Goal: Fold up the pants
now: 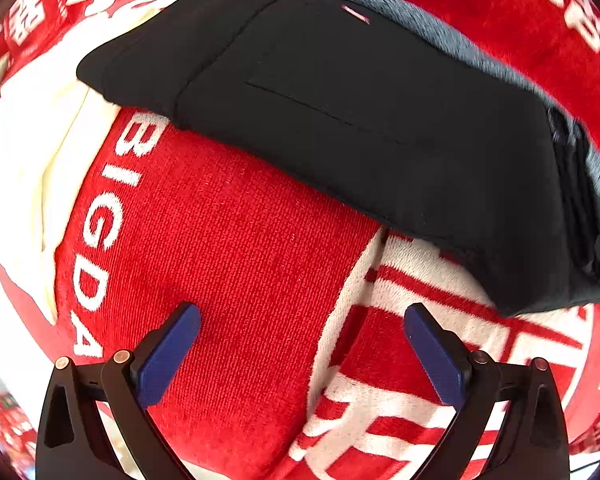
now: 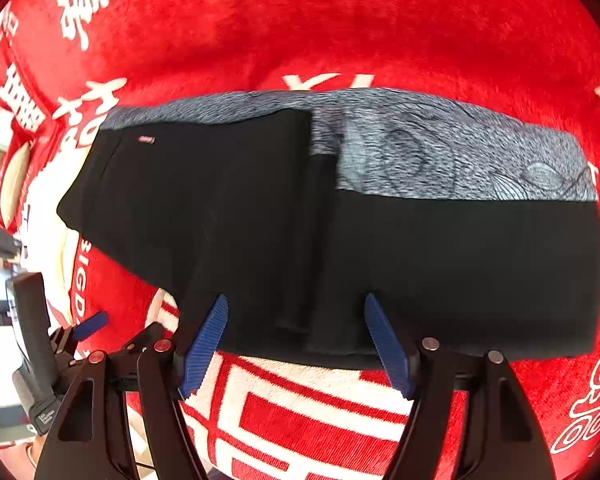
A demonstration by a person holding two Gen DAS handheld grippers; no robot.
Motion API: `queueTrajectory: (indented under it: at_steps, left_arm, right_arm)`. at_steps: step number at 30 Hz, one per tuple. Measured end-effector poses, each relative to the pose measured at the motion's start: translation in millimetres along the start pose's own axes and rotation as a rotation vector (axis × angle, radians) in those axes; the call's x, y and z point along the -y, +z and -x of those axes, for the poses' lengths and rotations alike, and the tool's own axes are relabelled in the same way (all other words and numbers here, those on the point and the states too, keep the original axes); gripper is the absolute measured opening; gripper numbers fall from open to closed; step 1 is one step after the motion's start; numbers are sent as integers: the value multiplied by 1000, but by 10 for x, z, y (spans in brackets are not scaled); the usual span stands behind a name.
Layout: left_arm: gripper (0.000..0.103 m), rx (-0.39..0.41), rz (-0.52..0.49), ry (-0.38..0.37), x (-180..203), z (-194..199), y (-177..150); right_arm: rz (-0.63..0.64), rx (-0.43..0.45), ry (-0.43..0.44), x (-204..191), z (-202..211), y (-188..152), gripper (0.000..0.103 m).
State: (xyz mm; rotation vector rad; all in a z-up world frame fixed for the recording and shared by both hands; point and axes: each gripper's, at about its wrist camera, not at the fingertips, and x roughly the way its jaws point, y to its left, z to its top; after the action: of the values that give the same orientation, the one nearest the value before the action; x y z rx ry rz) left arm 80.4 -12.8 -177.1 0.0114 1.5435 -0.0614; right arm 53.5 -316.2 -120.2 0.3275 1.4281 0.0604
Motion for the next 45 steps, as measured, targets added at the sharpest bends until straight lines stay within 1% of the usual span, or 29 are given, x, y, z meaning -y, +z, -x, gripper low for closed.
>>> queueTrajectory:
  at_steps: [2, 4, 6, 7, 9, 11, 12, 14, 15, 21, 26, 28, 31, 35, 38, 41, 43, 45]
  left_arm:
    - [101, 6, 59, -53, -120, 73, 33]
    - [101, 29, 102, -86, -227, 172, 64]
    - [101, 66, 131, -122, -337, 296, 100]
    - [101, 83, 141, -140, -382, 351, 121]
    - [101, 110, 161, -197, -476, 447, 193]
    - [101, 126, 190, -256, -569, 492, 304]
    - [101, 133, 211, -286, -624, 500, 350]
    - [101, 141, 249, -327, -695, 505, 442]
    - [101, 142, 267, -339, -678, 488, 447]
    - [101, 131, 374, -410, -857, 360, 604]
    - [101, 140, 395, -416, -897, 249, 712]
    - [101, 153, 414, -452, -964, 220, 743]
    - [101, 162, 471, -542, -1059, 111, 796]
    - [101, 172, 522, -608, -1145, 8, 832]
    - [101, 197, 523, -632, -1164, -5, 873]
    - [101, 212, 519, -636, -1150, -28, 936]
    - [101, 208, 516, -635, -1128, -17, 978]
    - [101, 223, 491, -658, -1091, 57, 1016]
  right_arm:
    - [-8, 18, -2, -30, 68, 1, 74]
    - [2, 51, -31, -56, 140, 4, 74]
    - [35, 90, -93, -49, 219, -6, 74]
    - [49, 95, -115, -38, 219, -9, 74]
    - [48, 60, -126, 6, 143, -5, 74]
    - [18, 21, -118, 68, 45, -34, 73]
    - [9, 15, -116, 90, 8, -55, 73]
    - [16, 31, -127, 79, -4, -68, 74]
    - [18, 31, -132, 71, -17, -74, 75]
    - [48, 25, -157, 26, -70, -82, 78]
    - [88, 11, -190, -59, -115, -74, 79]
    - [90, 10, -193, -66, -121, -73, 80]
    - [75, 10, -182, -46, -116, -57, 81]
    - [74, 8, -177, -32, -109, -55, 81]
    - [85, 13, -179, -30, -105, -71, 81]
    - [93, 18, -182, -34, -106, -85, 81]
    - [96, 21, -184, -33, -108, -85, 81]
    - [96, 21, -186, -37, -109, -88, 81]
